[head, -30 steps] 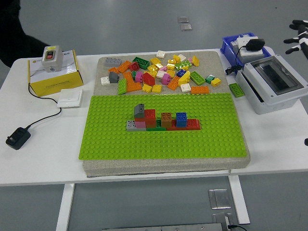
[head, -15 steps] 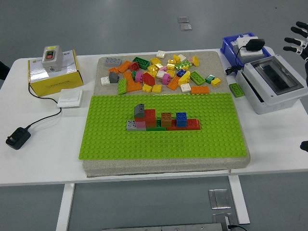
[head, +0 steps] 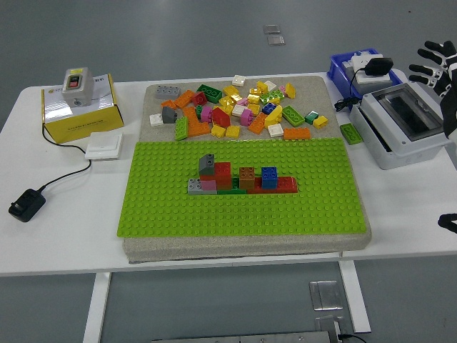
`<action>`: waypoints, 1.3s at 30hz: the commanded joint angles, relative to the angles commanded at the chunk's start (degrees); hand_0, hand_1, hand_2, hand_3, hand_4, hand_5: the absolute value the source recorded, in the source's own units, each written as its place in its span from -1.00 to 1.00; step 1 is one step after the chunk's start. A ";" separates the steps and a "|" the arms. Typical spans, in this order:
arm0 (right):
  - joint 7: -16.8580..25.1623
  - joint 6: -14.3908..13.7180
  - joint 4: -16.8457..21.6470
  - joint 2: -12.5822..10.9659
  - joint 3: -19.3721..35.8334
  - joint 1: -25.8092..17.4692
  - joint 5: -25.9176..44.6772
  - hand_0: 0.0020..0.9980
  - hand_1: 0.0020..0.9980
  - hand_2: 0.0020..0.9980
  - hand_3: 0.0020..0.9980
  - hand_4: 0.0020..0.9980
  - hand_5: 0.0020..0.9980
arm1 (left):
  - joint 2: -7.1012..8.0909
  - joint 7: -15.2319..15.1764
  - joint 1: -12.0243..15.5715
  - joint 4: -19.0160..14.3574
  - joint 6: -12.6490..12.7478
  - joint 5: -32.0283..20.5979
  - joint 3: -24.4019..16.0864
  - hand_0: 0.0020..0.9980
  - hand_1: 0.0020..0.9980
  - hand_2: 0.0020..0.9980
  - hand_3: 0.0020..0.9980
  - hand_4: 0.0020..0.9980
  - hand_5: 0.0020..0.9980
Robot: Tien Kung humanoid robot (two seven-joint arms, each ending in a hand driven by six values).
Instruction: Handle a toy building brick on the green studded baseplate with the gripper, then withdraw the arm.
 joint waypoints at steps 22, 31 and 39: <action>0.23 0.05 0.61 0.13 0.09 -0.87 -0.01 0.30 0.34 0.53 0.51 0.40 0.77 | 0.02 0.91 1.08 0.00 -0.64 0.27 -0.48 0.41 0.37 0.28 0.33 -0.71 0.40; 0.33 0.23 0.43 0.55 -0.51 -0.22 0.77 0.30 0.34 0.53 0.51 0.40 0.78 | -0.43 1.25 0.85 0.00 -0.53 -0.22 -0.45 0.42 0.37 0.29 0.33 -0.70 0.41; -0.07 0.14 0.73 0.47 0.55 0.44 0.34 0.30 0.35 0.53 0.51 0.40 0.78 | -0.34 1.52 0.33 0.00 -0.41 0.07 -0.93 0.42 0.38 0.30 0.34 -0.69 0.41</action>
